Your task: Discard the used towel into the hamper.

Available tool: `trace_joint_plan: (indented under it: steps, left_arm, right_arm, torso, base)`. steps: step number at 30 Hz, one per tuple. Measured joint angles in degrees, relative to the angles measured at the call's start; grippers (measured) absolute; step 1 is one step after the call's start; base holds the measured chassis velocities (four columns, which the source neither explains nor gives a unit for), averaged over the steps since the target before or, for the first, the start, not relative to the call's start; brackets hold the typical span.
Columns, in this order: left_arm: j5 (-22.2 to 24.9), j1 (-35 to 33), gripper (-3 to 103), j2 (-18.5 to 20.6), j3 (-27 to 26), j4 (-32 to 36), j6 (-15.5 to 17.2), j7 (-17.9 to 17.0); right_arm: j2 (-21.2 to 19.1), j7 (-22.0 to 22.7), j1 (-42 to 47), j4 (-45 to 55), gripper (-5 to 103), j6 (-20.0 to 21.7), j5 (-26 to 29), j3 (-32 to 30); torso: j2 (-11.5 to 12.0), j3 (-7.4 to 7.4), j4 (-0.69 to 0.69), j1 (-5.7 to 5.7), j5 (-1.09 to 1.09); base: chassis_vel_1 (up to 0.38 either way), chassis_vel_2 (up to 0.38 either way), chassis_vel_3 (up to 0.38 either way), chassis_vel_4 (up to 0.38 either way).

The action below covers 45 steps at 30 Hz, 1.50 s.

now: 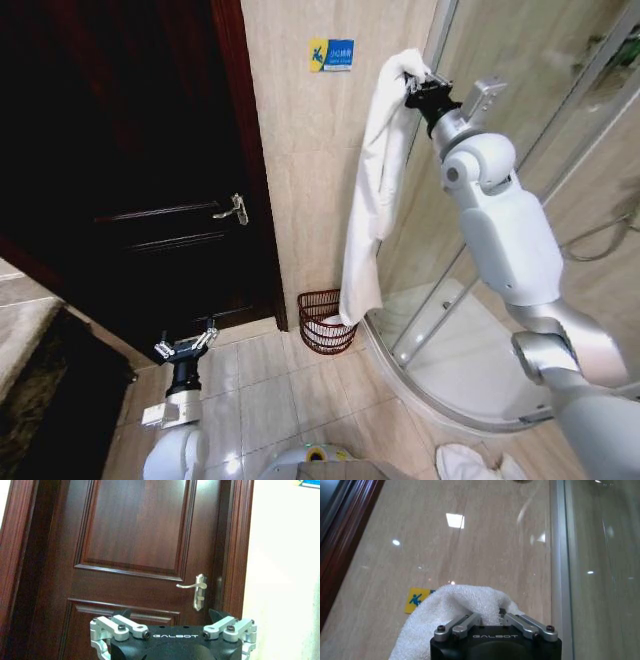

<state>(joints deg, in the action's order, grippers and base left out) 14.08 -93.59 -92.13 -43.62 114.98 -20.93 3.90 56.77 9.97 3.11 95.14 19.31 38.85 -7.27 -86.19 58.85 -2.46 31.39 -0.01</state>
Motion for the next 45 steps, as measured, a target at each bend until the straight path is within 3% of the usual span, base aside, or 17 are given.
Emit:
trace_joint_plan:
  steps: [28,45]
  left_arm:
    - [0.8,-1.0,100,0.0,-0.4,-0.4,-1.7,0.2]
    - [0.3,-0.8,100,0.0,0.0,-1.4,-1.9,0.5]
  right_arm:
    - [1.4,0.2,11.0,0.4,9,-2.2,-4.6,0.0]
    - [6.6,0.2,23.7,-0.6,9,-5.8,-8.7,-0.9]
  torso:
    - [0.0,0.00,0.01,0.00,0.00]
    - [0.0,0.00,0.00,0.00,0.00]
  base:
    - [0.000,0.000,0.000,0.000]
    - [0.000,0.000,0.000,0.000]
